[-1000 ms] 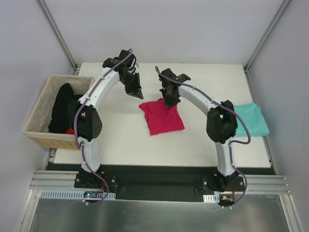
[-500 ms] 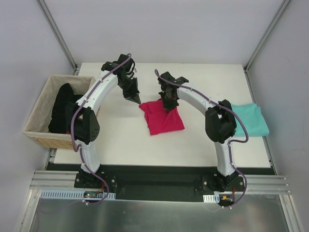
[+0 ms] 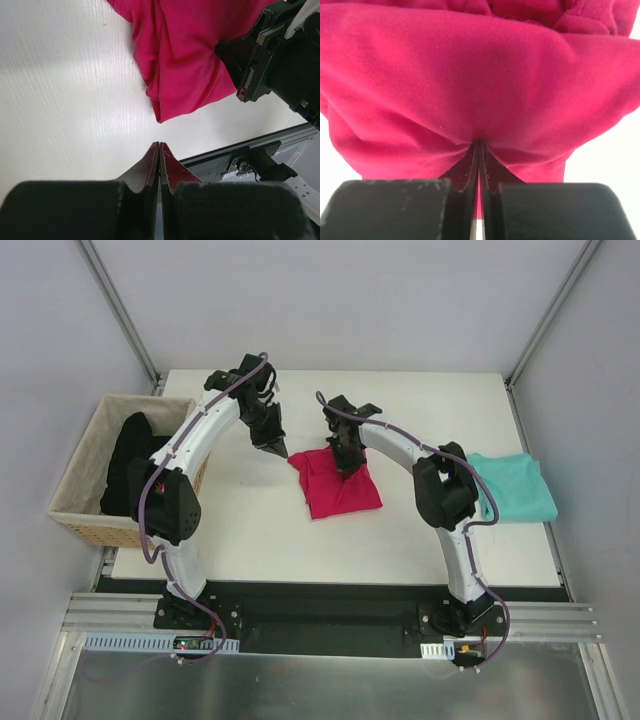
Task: Fold and stack the t-shirts
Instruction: Fold the long partially folded tshirt into a neat square
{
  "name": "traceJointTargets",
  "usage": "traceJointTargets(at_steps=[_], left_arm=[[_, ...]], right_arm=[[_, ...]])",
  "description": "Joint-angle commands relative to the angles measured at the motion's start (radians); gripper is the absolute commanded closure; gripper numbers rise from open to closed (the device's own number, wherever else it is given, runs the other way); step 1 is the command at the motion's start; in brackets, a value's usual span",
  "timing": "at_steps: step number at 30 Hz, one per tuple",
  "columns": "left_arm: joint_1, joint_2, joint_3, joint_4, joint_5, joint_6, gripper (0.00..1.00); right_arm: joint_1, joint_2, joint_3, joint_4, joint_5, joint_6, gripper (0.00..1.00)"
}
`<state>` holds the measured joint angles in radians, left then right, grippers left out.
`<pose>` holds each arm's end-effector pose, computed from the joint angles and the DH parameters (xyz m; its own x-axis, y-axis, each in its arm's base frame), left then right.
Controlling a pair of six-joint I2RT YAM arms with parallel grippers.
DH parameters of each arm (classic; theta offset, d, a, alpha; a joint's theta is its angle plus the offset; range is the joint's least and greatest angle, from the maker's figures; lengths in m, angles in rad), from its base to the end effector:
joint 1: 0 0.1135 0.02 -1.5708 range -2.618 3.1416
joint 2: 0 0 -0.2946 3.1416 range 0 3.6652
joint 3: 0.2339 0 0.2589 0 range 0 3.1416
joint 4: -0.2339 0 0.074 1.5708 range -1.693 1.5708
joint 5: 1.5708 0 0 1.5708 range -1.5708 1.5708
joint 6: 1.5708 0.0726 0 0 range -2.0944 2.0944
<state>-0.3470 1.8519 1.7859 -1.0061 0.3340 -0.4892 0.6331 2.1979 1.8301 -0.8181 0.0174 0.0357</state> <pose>0.3917 -0.1670 0.3146 -0.9493 -0.1288 -0.2869 0.0257 0.8775 -0.4789 0.4075 0.2975 0.1816 -0.7677 -0.5191 -0.3758 -0.5592 0.8290 -0.0027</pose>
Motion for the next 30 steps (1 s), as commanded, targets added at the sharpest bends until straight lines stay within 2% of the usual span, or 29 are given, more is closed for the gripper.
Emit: traceJointTargets(at_steps=[1, 8, 12, 18, 23, 30], left_arm=[[-0.001, -0.069, -0.025, -0.009, -0.02, -0.012, 1.0], [-0.001, -0.079, -0.046, -0.008, -0.024, -0.008, 1.0], [-0.001, -0.065, -0.03, -0.006, -0.016, -0.003, 1.0], [-0.001, -0.051, -0.013, 0.009, -0.004, 0.012, 1.0], [-0.001, -0.046, -0.014, 0.021, 0.016, 0.015, 1.0], [-0.001, -0.052, -0.013, 0.021, 0.019, 0.027, 1.0]], right_arm=[[0.004, 0.022, 0.04, 0.0, -0.008, -0.005, 0.99], [0.004, 0.026, 0.076, -0.027, 0.004, -0.014, 0.99], [0.002, 0.02, 0.152, -0.101, 0.03, -0.03, 0.87], [0.002, -0.029, 0.241, -0.179, 0.07, -0.031, 0.84], [-0.007, -0.101, 0.19, -0.182, 0.173, -0.03, 0.82], [-0.11, -0.11, 0.109, -0.176, 0.208, -0.031, 0.83]])
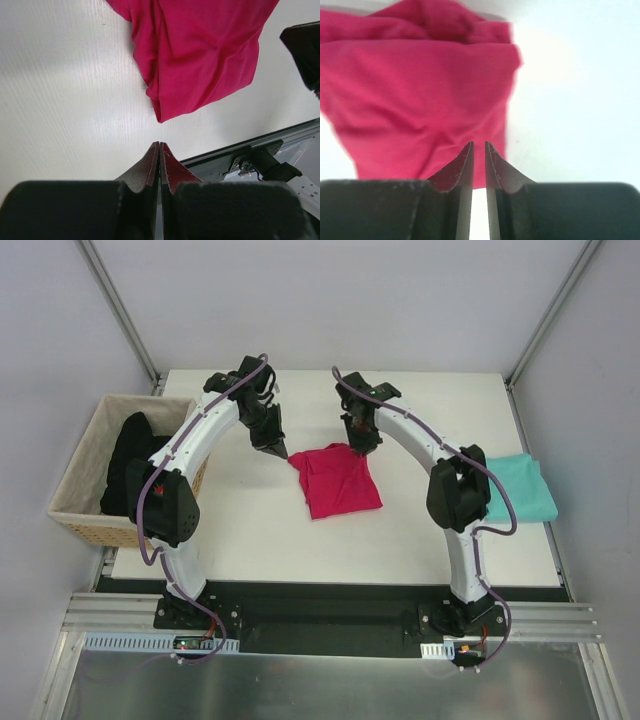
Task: Fold and stack the t-shirts
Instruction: Fold the long partially folded tshirt into a neat square
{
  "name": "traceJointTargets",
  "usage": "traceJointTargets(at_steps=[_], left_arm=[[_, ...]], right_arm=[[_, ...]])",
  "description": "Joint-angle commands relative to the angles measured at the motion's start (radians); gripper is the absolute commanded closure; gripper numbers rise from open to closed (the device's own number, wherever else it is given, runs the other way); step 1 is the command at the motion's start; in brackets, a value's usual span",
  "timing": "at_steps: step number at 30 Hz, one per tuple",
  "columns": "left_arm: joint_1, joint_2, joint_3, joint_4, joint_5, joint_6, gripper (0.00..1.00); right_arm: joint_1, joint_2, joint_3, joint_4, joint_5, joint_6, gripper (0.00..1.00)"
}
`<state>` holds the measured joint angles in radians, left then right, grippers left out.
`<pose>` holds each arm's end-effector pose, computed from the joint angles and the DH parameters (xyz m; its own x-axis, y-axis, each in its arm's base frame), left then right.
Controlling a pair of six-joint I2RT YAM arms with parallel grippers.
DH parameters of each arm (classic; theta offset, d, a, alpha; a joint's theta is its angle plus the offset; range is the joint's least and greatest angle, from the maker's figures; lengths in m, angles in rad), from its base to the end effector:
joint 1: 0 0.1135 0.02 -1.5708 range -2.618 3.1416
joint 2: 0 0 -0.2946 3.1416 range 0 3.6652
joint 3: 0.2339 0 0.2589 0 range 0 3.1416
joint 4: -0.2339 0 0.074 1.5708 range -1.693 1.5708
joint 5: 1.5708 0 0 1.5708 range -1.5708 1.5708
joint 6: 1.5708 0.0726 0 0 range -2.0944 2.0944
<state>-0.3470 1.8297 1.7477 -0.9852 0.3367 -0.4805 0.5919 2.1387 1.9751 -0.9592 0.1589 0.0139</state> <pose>0.3869 -0.1654 0.3126 -0.9480 -0.1211 -0.2942 0.0369 0.8767 -0.4797 0.4212 0.2693 0.2487 -0.7548 -0.4909 -0.4351 -0.4836 0.8646 -0.1366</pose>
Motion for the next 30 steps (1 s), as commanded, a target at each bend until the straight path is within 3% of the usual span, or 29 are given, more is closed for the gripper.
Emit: traceJointTargets(at_steps=[1, 16, 30], left_arm=[[-0.003, -0.03, 0.024, 0.0, 0.01, 0.019, 1.0], [-0.001, 0.017, 0.142, -0.018, -0.008, -0.01, 1.0], [-0.001, 0.023, 0.145, -0.049, -0.011, -0.004, 1.0]], right_arm=[[-0.078, -0.048, -0.042, -0.038, 0.071, -0.008, 0.83], [-0.11, -0.074, -0.278, 0.017, 0.054, 0.012, 0.9], [-0.098, -0.123, -0.43, 0.073, -0.013, 0.057, 0.92]])
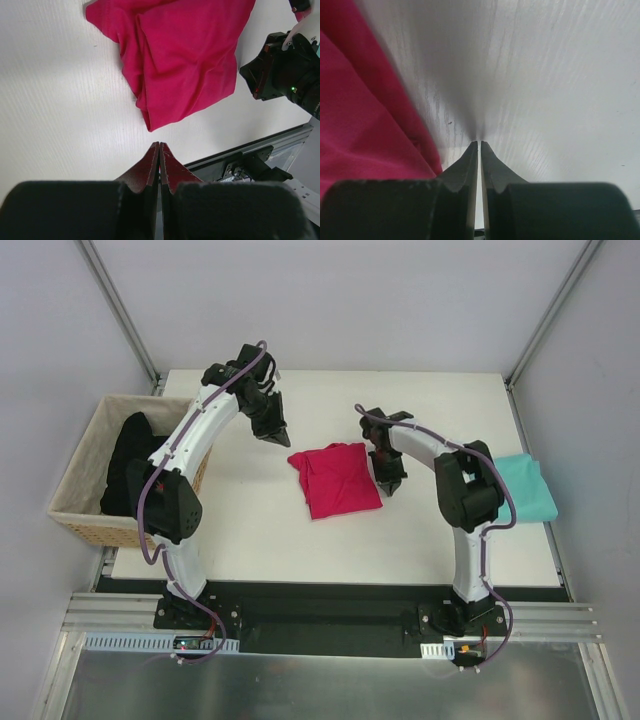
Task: Fold and stack the t-shirts
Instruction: Fold the long partially folded tshirt into a neat square
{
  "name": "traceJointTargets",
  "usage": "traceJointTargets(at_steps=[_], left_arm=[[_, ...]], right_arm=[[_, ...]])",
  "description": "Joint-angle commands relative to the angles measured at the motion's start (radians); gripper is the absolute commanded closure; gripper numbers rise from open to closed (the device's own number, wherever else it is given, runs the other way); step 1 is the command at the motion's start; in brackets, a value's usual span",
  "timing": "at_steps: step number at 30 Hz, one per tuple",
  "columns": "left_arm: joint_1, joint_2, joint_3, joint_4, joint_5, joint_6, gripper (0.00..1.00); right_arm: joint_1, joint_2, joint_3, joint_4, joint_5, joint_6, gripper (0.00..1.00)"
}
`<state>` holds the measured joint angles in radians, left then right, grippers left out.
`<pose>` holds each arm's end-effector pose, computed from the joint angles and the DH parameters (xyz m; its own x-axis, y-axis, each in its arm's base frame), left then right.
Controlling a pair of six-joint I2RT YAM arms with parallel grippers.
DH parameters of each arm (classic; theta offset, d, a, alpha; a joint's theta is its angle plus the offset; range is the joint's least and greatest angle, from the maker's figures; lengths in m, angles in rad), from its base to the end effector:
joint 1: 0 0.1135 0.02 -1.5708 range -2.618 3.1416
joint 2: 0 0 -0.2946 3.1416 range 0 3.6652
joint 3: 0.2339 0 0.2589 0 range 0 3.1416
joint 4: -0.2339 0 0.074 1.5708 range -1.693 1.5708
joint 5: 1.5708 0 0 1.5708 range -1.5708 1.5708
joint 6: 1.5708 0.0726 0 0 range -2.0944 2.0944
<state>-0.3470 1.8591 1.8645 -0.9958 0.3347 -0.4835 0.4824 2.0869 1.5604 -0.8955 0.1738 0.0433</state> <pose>0.3995 -0.1698 0.3381 -0.9243 -0.1326 -0.3578 0.0688 0.8644 -0.4981 0.3911 0.1906 0.1512 -0.8941 -0.4201 -0.1555 -0.3959 0.9035 -0.1644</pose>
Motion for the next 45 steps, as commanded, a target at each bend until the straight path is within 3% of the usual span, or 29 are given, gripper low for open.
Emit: traceJointTargets(at_steps=[1, 23, 33, 37, 40, 43, 45], left_arm=[[-0.001, -0.008, 0.028, -0.04, -0.011, 0.0, 1.0], [-0.001, -0.051, -0.002, -0.064, -0.039, 0.026, 1.0], [-0.001, -0.064, -0.036, -0.064, -0.04, 0.029, 1.0], [-0.001, -0.067, -0.051, -0.061, -0.046, 0.033, 1.0], [-0.001, -0.063, -0.045, -0.058, -0.04, 0.037, 1.0], [-0.001, -0.049, -0.027, -0.055, -0.026, 0.046, 1.0], [-0.001, -0.038, -0.016, -0.055, -0.02, 0.052, 1.0]], right_arm=[[0.019, -0.07, -0.017, 0.009, -0.03, 0.027, 0.92], [0.159, -0.01, 0.09, -0.055, -0.028, 0.05, 0.92], [0.13, -0.02, 0.095, -0.155, 0.18, 0.154, 0.89], [0.098, -0.068, 0.104, -0.219, 0.341, 0.197, 0.82], [0.068, -0.106, 0.128, -0.249, 0.456, 0.208, 0.57], [0.027, -0.126, 0.141, -0.255, 0.504, 0.214, 0.49], [-0.008, -0.126, 0.147, -0.26, 0.515, 0.225, 0.5]])
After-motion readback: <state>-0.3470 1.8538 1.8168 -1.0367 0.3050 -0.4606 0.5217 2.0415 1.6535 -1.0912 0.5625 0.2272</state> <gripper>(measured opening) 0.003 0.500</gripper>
